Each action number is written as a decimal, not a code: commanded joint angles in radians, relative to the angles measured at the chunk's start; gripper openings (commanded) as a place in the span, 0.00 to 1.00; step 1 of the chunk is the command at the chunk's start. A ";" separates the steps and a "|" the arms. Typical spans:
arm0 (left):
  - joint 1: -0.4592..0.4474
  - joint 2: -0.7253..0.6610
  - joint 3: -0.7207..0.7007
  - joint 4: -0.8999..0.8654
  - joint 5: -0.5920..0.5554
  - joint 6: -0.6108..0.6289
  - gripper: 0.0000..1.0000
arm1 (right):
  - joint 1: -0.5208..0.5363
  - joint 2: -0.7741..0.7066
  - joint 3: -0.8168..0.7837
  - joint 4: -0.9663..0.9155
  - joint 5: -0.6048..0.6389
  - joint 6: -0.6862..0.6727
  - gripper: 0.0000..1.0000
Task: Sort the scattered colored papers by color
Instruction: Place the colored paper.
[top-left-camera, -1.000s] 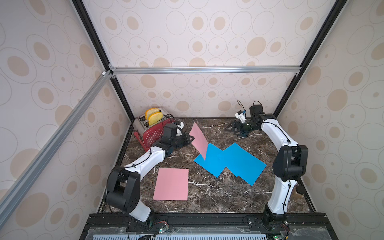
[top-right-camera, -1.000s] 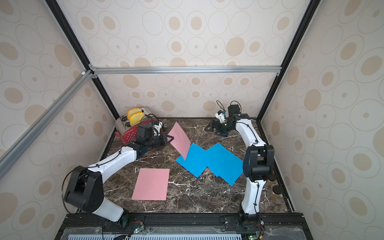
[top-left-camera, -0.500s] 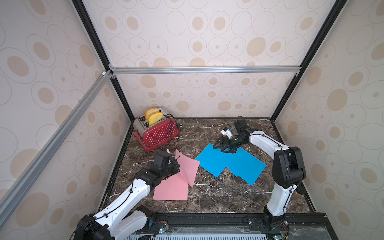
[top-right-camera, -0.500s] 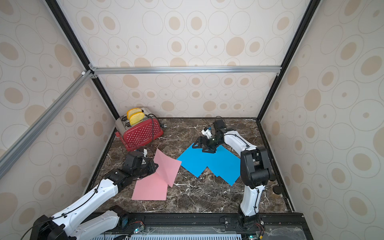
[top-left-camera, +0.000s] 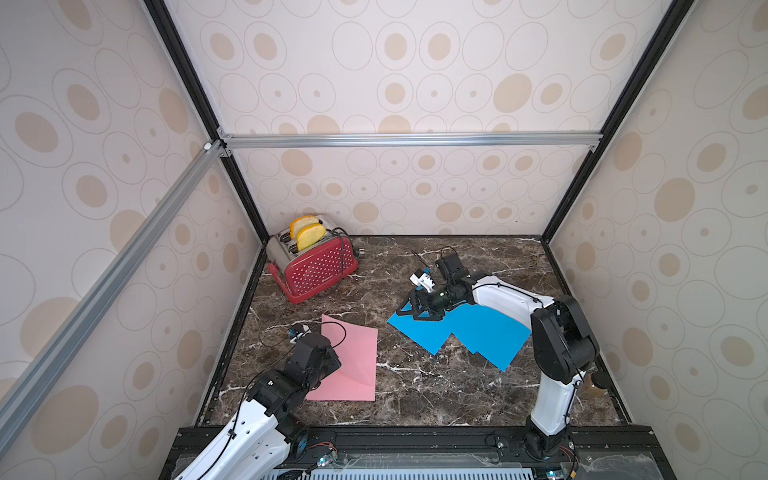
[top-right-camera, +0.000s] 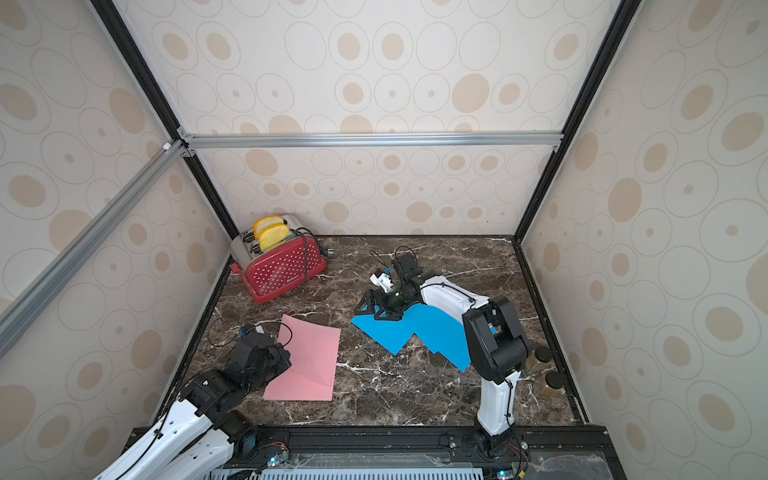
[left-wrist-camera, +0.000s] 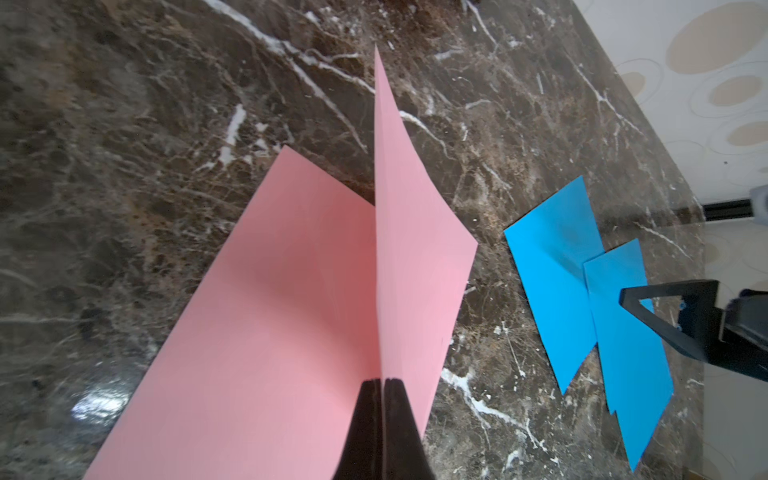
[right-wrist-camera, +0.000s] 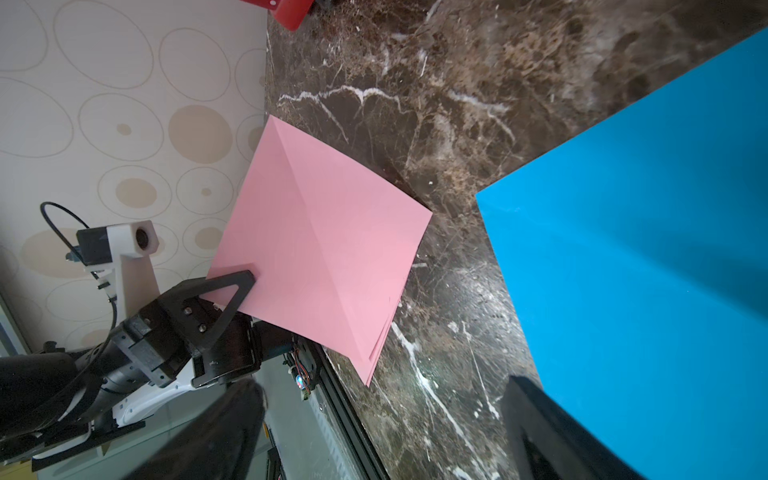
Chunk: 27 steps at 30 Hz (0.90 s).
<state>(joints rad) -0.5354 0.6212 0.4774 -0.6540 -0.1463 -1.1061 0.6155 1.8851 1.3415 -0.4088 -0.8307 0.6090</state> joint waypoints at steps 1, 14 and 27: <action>-0.008 -0.007 0.021 -0.085 -0.058 -0.035 0.00 | 0.029 0.033 0.003 0.073 -0.015 0.052 0.96; -0.010 -0.021 0.014 -0.147 0.009 -0.079 0.00 | 0.126 0.176 0.145 0.172 -0.037 0.151 0.96; -0.021 -0.020 0.006 -0.190 0.034 -0.065 0.00 | 0.197 0.219 0.126 0.303 -0.073 0.256 0.95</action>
<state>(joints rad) -0.5476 0.6006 0.4774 -0.8036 -0.1085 -1.1725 0.7963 2.0735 1.4696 -0.1322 -0.8856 0.8440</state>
